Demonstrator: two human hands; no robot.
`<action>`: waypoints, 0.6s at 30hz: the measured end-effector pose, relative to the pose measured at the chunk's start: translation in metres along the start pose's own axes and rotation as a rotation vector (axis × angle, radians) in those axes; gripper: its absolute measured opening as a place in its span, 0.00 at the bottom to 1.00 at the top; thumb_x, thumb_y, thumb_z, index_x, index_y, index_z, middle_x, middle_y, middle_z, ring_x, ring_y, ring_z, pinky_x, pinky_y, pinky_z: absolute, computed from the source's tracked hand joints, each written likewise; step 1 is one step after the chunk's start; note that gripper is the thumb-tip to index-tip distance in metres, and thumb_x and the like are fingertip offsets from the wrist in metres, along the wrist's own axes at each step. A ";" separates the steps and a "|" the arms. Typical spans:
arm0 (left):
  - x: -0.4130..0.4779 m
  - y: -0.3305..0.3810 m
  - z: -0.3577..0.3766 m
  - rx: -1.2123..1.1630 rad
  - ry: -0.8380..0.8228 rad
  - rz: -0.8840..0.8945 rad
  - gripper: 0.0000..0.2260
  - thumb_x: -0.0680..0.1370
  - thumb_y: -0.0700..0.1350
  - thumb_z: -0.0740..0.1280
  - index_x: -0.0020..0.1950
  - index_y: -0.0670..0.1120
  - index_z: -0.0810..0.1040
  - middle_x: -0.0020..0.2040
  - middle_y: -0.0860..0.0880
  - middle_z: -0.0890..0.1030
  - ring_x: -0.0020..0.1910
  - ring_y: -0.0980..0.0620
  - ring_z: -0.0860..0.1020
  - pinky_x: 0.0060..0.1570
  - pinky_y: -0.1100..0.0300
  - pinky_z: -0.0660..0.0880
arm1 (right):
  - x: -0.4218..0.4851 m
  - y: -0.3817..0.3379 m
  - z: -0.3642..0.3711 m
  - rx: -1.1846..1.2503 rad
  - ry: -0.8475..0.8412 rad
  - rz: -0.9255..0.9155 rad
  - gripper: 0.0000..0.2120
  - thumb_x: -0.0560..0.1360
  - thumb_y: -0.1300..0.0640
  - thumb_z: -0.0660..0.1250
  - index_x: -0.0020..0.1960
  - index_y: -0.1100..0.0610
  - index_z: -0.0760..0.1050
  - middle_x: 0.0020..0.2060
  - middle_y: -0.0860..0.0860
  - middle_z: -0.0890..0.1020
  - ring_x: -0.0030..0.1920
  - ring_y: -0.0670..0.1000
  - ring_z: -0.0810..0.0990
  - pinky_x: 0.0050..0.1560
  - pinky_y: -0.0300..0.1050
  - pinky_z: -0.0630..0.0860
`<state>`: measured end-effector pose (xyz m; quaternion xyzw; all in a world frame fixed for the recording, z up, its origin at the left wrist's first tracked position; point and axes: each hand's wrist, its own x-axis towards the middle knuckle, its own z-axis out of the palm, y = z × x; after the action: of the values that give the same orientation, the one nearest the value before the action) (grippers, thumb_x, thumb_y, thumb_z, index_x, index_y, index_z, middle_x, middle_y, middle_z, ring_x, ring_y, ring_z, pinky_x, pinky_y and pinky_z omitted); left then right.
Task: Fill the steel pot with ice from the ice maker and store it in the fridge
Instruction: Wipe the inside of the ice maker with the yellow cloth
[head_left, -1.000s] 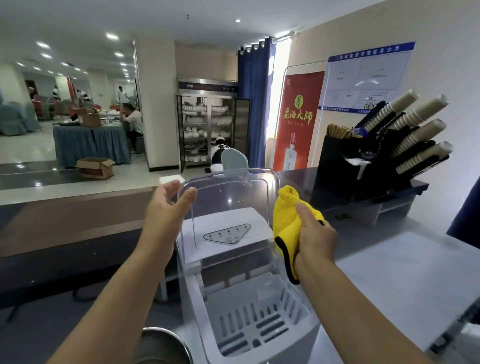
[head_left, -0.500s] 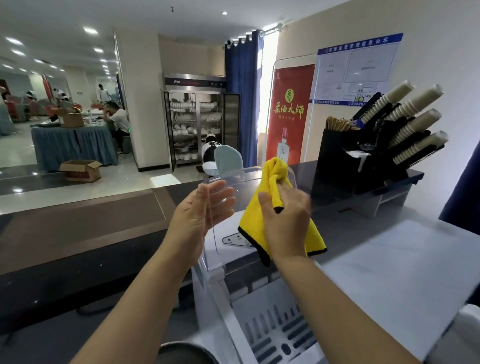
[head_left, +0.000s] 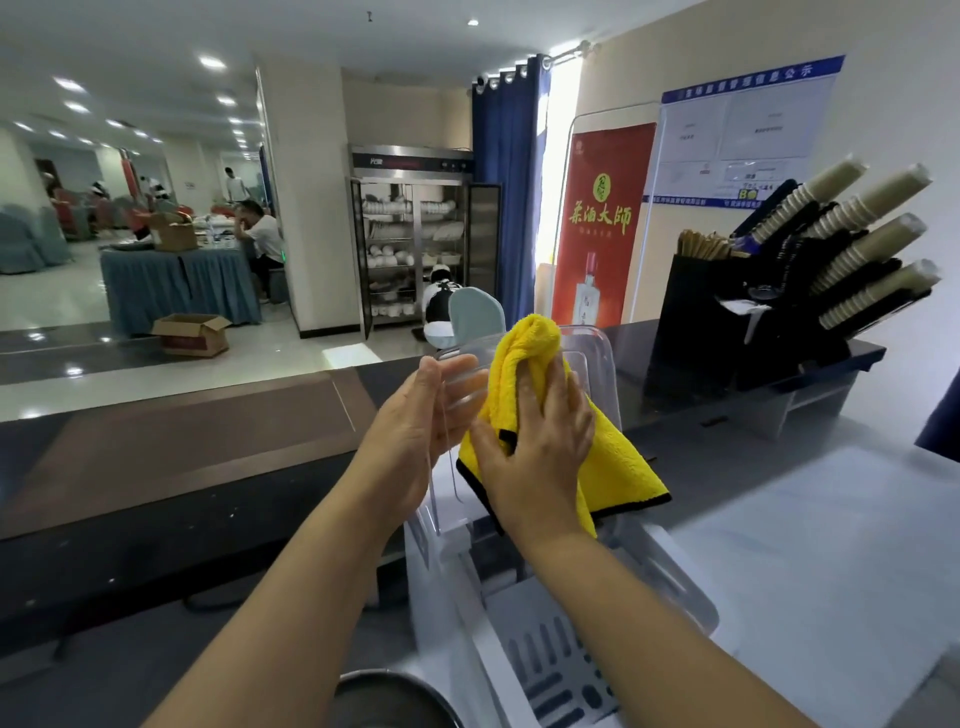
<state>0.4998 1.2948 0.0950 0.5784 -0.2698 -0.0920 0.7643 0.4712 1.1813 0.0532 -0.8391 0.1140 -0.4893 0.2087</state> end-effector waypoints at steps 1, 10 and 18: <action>0.000 0.001 -0.001 -0.015 -0.006 -0.023 0.29 0.75 0.62 0.51 0.65 0.45 0.73 0.60 0.46 0.81 0.60 0.50 0.78 0.61 0.53 0.73 | -0.003 -0.001 0.000 -0.003 -0.014 -0.030 0.31 0.72 0.42 0.59 0.73 0.49 0.59 0.74 0.58 0.62 0.73 0.64 0.60 0.69 0.70 0.56; -0.003 0.007 0.010 -0.217 0.104 -0.108 0.23 0.82 0.55 0.49 0.58 0.43 0.79 0.53 0.43 0.83 0.54 0.47 0.81 0.57 0.50 0.74 | -0.031 -0.010 -0.008 0.036 -0.155 -0.291 0.33 0.68 0.51 0.60 0.73 0.44 0.61 0.77 0.55 0.56 0.76 0.63 0.50 0.68 0.75 0.49; -0.006 0.007 0.009 -0.172 0.103 -0.080 0.24 0.82 0.54 0.48 0.62 0.41 0.76 0.57 0.42 0.82 0.57 0.45 0.81 0.56 0.47 0.75 | -0.038 0.025 -0.026 -0.029 -0.248 -0.602 0.28 0.68 0.60 0.56 0.67 0.45 0.69 0.75 0.54 0.62 0.75 0.64 0.55 0.65 0.76 0.57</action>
<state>0.4888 1.2919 0.1013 0.5252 -0.1979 -0.1155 0.8196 0.4300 1.1675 0.0234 -0.8913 -0.1587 -0.4212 0.0547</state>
